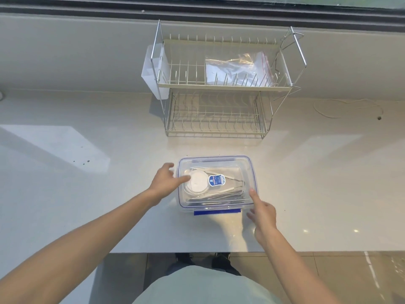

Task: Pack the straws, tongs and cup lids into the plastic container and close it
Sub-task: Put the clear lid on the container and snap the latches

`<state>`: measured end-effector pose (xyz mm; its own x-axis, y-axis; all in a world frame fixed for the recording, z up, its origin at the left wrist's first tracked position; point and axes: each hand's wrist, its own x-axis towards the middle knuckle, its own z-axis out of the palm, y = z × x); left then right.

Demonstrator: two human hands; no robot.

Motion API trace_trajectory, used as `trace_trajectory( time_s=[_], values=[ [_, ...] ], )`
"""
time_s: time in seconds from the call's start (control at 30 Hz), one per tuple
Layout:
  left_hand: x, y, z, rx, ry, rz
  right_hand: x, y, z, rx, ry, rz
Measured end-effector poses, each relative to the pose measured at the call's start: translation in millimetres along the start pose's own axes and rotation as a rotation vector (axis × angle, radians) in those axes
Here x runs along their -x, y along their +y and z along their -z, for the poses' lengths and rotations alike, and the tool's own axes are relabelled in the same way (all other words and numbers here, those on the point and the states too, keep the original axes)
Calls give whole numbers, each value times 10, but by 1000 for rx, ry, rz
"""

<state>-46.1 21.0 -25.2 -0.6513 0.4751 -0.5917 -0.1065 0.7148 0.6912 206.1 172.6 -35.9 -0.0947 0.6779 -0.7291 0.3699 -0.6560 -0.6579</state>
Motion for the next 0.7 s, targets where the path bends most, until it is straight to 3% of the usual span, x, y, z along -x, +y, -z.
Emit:
trace_trajectory(
  time_s=[0.17,0.33,0.43,0.7],
  values=[
    [-234,431,-89,-106,-3,-193,293,232,-205,-274,-308,-253],
    [-440,646,-315,-403,-77,-290,329,291,-290,-367,-360,-249],
    [-603,688,-352,-535,-139,-278,337,307,-267,-310,-337,-222],
    [-885,767,-336,-535,-354,-165,357,198,-329,-268,-115,-283]
  ],
)
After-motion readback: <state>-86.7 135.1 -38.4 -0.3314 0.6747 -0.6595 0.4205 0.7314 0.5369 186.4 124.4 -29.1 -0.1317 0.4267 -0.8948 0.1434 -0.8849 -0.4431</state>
